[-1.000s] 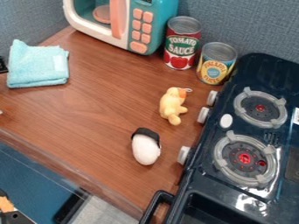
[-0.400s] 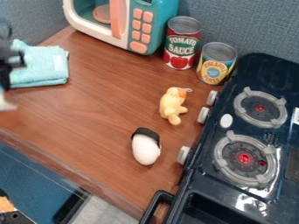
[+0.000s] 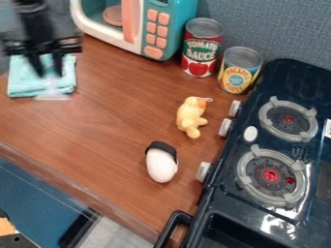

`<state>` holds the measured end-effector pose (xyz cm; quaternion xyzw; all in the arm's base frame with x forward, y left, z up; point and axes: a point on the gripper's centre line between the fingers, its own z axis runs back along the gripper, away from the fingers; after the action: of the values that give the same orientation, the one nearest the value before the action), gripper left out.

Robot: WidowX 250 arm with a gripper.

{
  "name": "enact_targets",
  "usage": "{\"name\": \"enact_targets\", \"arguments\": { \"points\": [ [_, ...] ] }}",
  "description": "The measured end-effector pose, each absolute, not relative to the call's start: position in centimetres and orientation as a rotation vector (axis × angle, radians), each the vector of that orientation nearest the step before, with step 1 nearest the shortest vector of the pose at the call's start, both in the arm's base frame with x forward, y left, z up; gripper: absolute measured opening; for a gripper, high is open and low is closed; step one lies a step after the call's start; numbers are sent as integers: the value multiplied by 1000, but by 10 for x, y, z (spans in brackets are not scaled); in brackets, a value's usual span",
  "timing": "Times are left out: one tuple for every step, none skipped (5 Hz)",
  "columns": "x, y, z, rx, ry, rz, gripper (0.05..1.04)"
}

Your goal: Take the blue spatula in the middle of the table

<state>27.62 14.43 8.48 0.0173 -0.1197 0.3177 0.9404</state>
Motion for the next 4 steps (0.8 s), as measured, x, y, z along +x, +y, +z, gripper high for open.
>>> {"name": "enact_targets", "arguments": {
  "points": [
    [319,103,67,26,-203,445,313],
    [350,81,54,15,-209,341,313],
    [369,69,38,-2,-194,285,313],
    [380,67,11,-4,-139,233,313]
  ]
}}
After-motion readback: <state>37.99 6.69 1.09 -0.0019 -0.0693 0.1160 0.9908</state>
